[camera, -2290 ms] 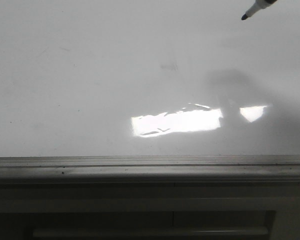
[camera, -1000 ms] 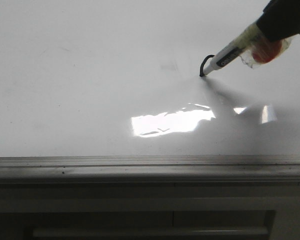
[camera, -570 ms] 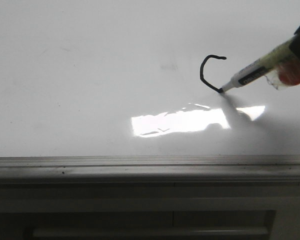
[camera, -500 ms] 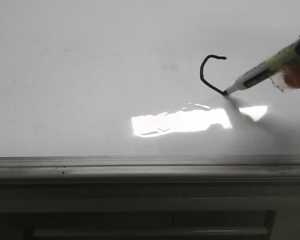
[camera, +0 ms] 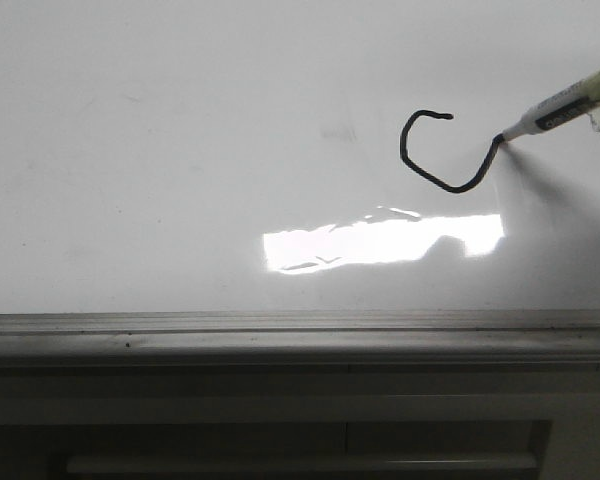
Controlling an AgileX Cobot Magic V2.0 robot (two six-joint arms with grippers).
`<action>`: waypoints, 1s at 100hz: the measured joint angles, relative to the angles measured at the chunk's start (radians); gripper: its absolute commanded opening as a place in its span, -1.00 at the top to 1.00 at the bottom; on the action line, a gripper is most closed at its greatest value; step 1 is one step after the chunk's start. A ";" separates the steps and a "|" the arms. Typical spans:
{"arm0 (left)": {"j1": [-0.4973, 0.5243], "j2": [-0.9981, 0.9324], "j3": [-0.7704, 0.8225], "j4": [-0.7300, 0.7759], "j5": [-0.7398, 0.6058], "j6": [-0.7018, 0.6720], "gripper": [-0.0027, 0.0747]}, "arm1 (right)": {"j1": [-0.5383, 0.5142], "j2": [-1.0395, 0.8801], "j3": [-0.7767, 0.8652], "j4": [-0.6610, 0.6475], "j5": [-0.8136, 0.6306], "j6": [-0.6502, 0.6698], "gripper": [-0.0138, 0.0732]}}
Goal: Write number 0 on whiteboard
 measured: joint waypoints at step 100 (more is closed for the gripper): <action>0.000 0.000 0.000 0.000 0.000 0.000 0.98 | 0.067 0.100 -0.066 -0.030 -0.044 0.025 0.79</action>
